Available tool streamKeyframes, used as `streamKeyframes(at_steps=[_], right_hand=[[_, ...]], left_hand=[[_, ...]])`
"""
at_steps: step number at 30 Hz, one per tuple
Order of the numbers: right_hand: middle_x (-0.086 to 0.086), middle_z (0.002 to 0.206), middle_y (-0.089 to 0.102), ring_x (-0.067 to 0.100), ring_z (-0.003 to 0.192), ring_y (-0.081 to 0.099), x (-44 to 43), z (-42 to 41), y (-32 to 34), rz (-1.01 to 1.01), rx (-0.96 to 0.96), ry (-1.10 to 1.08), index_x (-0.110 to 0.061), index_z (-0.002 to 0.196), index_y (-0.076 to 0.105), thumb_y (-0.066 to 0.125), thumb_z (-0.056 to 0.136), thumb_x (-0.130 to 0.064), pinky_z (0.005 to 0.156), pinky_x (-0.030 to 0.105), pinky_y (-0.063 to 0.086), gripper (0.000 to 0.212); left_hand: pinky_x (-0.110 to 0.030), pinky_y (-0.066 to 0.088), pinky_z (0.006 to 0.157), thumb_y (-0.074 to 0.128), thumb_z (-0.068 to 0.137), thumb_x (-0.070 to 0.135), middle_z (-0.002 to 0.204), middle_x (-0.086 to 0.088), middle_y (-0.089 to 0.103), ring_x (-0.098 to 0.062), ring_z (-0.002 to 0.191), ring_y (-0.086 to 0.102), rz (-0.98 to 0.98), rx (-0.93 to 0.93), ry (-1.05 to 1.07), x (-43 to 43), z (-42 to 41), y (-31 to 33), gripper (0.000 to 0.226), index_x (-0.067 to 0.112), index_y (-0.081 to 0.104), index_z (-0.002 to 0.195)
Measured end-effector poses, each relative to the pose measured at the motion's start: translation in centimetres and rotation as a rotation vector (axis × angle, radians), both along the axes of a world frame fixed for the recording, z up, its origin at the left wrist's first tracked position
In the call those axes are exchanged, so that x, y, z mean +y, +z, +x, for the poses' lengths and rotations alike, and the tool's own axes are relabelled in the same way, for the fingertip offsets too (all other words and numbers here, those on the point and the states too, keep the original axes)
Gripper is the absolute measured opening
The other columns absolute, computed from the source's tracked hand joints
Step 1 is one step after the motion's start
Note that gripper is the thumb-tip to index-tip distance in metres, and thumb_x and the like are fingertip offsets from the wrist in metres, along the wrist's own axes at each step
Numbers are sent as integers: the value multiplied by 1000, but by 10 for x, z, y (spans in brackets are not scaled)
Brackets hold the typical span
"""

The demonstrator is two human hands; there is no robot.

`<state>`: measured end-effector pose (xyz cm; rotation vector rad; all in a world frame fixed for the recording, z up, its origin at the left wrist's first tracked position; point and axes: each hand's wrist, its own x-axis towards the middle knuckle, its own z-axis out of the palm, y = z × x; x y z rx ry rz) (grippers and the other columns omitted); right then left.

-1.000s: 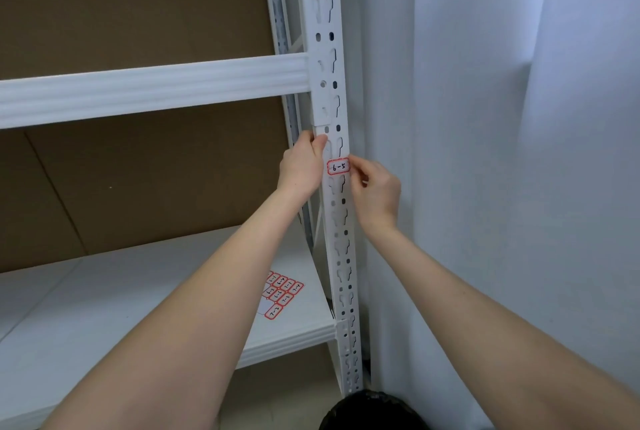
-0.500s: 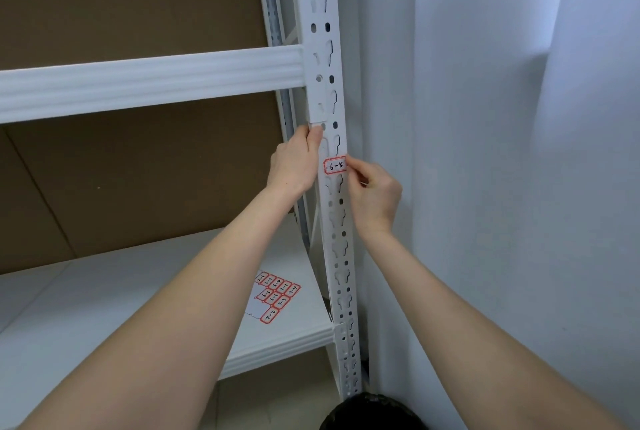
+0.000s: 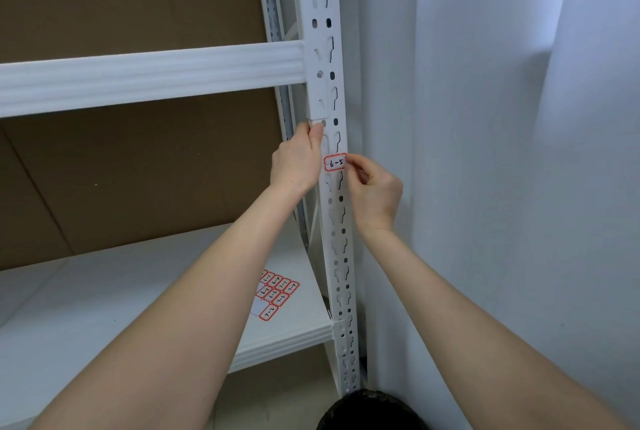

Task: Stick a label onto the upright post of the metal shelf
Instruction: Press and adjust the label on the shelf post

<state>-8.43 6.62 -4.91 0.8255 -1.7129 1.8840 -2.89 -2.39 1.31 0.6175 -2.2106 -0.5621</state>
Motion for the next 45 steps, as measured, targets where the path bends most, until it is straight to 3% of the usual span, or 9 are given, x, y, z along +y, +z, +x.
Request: streamKeyframes(at_steps=[9, 12, 14, 17, 20, 29, 37, 41, 45], right_hand=[[3, 93, 74, 20, 81, 68, -2, 3, 3, 62, 35, -82, -12, 98, 73, 60, 88, -14, 73, 25, 51, 16], [3, 91, 72, 21, 77, 66, -2, 2, 3, 142, 83, -110, -12, 90, 73, 61, 86, -12, 66, 22, 44, 12], [3, 89, 71, 22, 76, 66, -1, 2, 3, 148, 71, -94, -11, 86, 72, 62, 85, -12, 66, 25, 47, 10], [4, 94, 73, 22, 84, 68, 4, -1, 8, 112, -38, -31, -13, 100, 68, 60, 88, -14, 78, 33, 52, 14], [5, 98, 74, 20, 86, 68, 6, 1, 7, 93, -29, -8, -14, 111, 67, 59, 90, -13, 80, 25, 49, 23], [2, 96, 75, 19, 83, 69, 1, 1, 2, 42, 17, -22, -14, 102, 74, 61, 88, -13, 78, 31, 55, 19], [6, 88, 75, 24, 74, 67, 0, 1, 2, 63, 102, -103, -12, 98, 74, 62, 87, -13, 68, 27, 51, 17], [4, 89, 74, 22, 75, 67, 0, 3, 5, 99, 121, -137, -12, 97, 74, 60, 88, -13, 66, 20, 42, 16], [3, 89, 73, 24, 77, 66, 1, -4, 9, 176, 111, -123, -14, 92, 72, 59, 88, -14, 65, 25, 44, 14]], left_hand=[[-45, 43, 88, 16, 101, 44, 116, -13, 62, -38, 105, 57, 7, -3, 32, 5, -1, 1, 48, 14, 48, 119], [-42, 41, 85, 16, 102, 43, 113, -15, 62, -40, 104, 55, 15, -7, 40, 7, 0, 2, 47, 12, 48, 117], [-40, 38, 82, 17, 102, 44, 113, -16, 62, -40, 104, 54, 21, -10, 39, 7, 1, 2, 47, 13, 48, 117], [-44, 43, 87, 17, 101, 46, 113, -15, 63, -40, 104, 55, 35, -5, 23, 6, 2, 2, 47, 14, 49, 116], [-47, 45, 90, 17, 100, 47, 112, -14, 63, -39, 104, 56, 46, -1, 19, 7, 2, 2, 47, 16, 49, 115], [-42, 42, 86, 17, 101, 46, 112, -13, 63, -38, 104, 56, 47, -4, 19, 7, 3, 2, 47, 15, 49, 117], [-40, 38, 83, 16, 102, 43, 112, -14, 62, -37, 104, 55, 24, -6, 40, 11, 2, 2, 48, 12, 48, 119], [-41, 38, 84, 16, 102, 43, 112, -14, 62, -38, 105, 55, 10, -8, 48, 10, 2, 2, 48, 12, 48, 118], [-41, 37, 84, 17, 102, 43, 110, -15, 62, -39, 104, 54, 13, -11, 38, 9, 3, 2, 47, 12, 49, 116]])
